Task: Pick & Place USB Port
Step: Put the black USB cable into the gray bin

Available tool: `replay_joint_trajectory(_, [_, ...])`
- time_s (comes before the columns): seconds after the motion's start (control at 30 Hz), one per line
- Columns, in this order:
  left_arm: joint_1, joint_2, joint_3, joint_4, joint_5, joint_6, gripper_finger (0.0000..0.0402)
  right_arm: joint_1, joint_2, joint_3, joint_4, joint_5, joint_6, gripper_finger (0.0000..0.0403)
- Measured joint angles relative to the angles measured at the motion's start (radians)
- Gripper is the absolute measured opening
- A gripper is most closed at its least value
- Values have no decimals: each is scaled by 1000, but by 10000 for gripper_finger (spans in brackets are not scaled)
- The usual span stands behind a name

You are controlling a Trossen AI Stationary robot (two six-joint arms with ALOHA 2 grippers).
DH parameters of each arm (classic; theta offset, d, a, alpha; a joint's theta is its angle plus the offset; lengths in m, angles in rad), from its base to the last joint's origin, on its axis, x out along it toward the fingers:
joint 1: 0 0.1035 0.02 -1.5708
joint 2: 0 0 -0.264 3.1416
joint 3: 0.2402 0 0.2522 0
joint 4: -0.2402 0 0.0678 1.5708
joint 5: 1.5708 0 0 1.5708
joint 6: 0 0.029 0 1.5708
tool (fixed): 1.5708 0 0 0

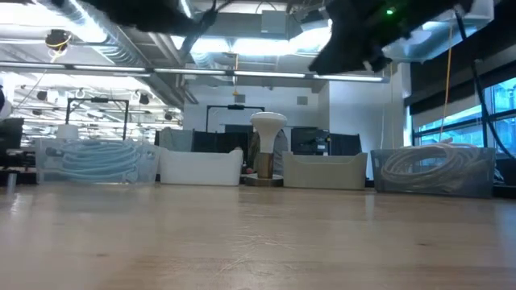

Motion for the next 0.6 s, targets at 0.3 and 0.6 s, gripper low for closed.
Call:
replay_joint_trajectory(0.3, [377,-3,1,115,376,14,16,-197,-1,47,257,-99,-280,163])
replay_joint_trajectory(0.6, [633,132,1,361,724,-55,16,-371,11,147,234,-412,-298,163])
